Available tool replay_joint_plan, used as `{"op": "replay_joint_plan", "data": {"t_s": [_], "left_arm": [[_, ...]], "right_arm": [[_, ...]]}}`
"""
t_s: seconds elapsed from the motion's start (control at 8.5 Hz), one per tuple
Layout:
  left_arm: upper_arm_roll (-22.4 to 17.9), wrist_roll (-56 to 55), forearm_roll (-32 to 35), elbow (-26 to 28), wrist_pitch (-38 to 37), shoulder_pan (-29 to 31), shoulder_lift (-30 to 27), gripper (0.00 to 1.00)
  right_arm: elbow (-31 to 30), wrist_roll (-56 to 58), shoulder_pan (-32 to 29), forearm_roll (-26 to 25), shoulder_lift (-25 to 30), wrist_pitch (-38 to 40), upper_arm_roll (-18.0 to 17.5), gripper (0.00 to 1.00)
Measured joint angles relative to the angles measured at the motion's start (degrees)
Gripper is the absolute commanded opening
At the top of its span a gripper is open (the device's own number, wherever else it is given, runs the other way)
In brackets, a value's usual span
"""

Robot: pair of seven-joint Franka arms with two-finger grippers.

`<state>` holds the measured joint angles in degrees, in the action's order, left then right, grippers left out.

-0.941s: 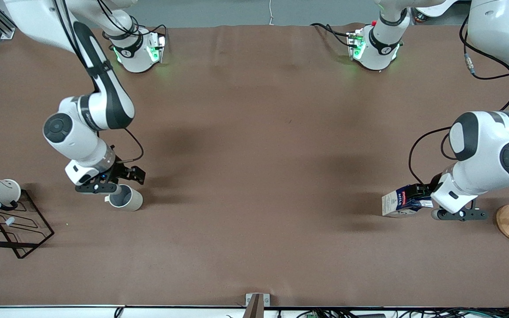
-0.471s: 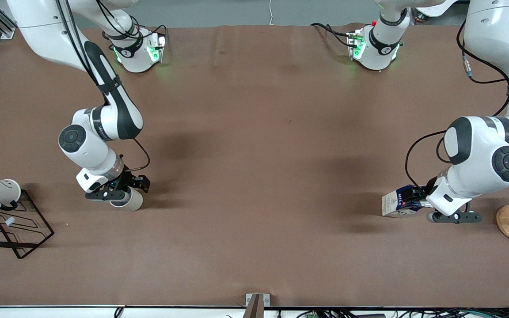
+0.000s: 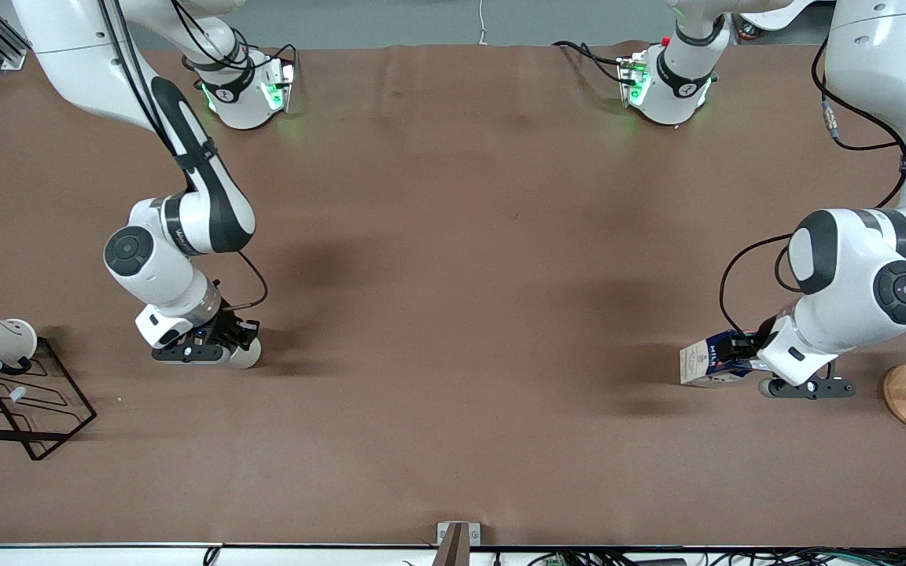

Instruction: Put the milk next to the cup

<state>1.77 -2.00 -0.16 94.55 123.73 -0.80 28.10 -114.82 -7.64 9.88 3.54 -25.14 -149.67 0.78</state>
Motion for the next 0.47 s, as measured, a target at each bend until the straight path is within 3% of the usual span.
{"op": "replay_joint_plan", "data": {"t_s": [0.24,0.47], "left_arm": [[0.01,0.0,-0.82,-0.28,0.14,0.09,-0.01,0.44],[0.04,0.03,-0.83,-0.41,0.14,0.19,-0.04,0.44]], "right_arm": [[2.01,-5.24,2.5,0.02,-0.06,2.36,-0.16,0.0],[4.82,-13.41,12.97,0.0,0.01,4.48,-0.5,0.0]]}}
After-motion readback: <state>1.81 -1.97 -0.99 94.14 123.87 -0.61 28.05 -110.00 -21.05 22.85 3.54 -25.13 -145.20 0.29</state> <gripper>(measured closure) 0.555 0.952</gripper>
